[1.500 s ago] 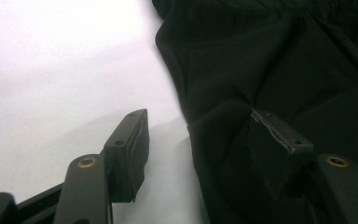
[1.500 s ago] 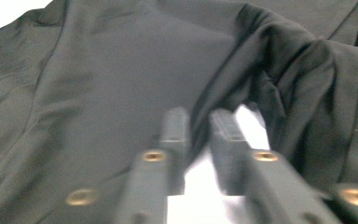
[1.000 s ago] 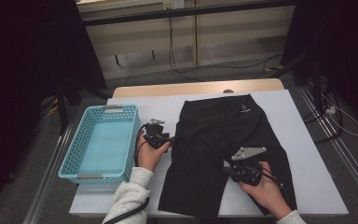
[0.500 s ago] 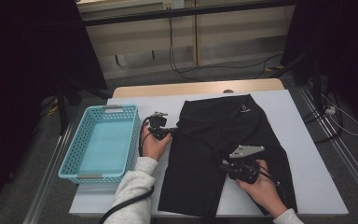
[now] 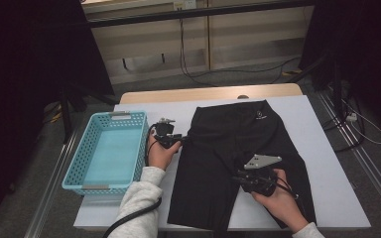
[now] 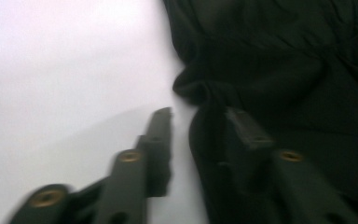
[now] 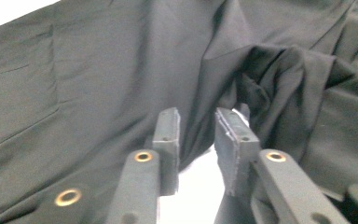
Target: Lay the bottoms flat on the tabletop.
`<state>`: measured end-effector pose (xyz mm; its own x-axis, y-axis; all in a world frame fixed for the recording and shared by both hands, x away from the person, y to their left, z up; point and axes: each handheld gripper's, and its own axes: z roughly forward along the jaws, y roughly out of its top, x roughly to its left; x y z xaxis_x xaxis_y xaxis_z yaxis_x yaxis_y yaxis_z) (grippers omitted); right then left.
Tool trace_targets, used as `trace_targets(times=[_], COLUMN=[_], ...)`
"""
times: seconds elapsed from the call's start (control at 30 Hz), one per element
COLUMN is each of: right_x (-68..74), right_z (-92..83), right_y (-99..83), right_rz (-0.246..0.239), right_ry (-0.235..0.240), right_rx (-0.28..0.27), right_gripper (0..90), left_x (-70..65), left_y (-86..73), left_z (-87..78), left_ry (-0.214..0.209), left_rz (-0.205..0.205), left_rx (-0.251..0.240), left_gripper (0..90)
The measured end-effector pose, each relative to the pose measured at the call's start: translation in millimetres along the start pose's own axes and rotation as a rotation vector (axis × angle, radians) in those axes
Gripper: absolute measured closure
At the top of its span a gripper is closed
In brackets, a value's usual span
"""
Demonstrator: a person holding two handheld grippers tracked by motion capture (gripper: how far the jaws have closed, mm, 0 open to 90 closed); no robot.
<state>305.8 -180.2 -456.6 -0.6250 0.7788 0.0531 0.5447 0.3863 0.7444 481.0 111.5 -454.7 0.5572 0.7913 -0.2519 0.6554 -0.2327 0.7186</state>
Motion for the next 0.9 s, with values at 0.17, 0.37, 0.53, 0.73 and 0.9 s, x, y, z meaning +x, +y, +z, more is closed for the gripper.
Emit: trace_targets(times=[0.17,0.37,0.53,0.73,0.9], right_x=[4.8,8.1,0.5,10.8,17.7], right_z=[-9.0,-7.6,-14.4,-11.4,-3.7], right_y=[3.1,5.5,8.0,7.8,6.8], right_rz=[-0.022,-0.043,-0.031,-0.065,-0.086], right_ry=[-0.023,-0.013,-0.025,0.02,0.032], right_rx=[-0.028,-0.025,-0.046,-0.038,-0.017], right_gripper=[64.8,57.8,51.4,54.1,55.3], left_x=[-6.9,-10.9,-14.7,-19.3,-22.5], left_y=[-10.4,-22.9,-25.4,-27.9,-34.4], left_z=[-14.2,-22.1,-24.8,-29.9,-34.7], left_ry=[0.016,-0.011,-0.016,-0.011,-0.01], left_rz=[0.042,0.057,0.072,0.117,0.127], left_rx=[0.003,0.025,0.031,0.054,0.07], left_gripper=[36.8,30.0,26.7,24.8,30.0])
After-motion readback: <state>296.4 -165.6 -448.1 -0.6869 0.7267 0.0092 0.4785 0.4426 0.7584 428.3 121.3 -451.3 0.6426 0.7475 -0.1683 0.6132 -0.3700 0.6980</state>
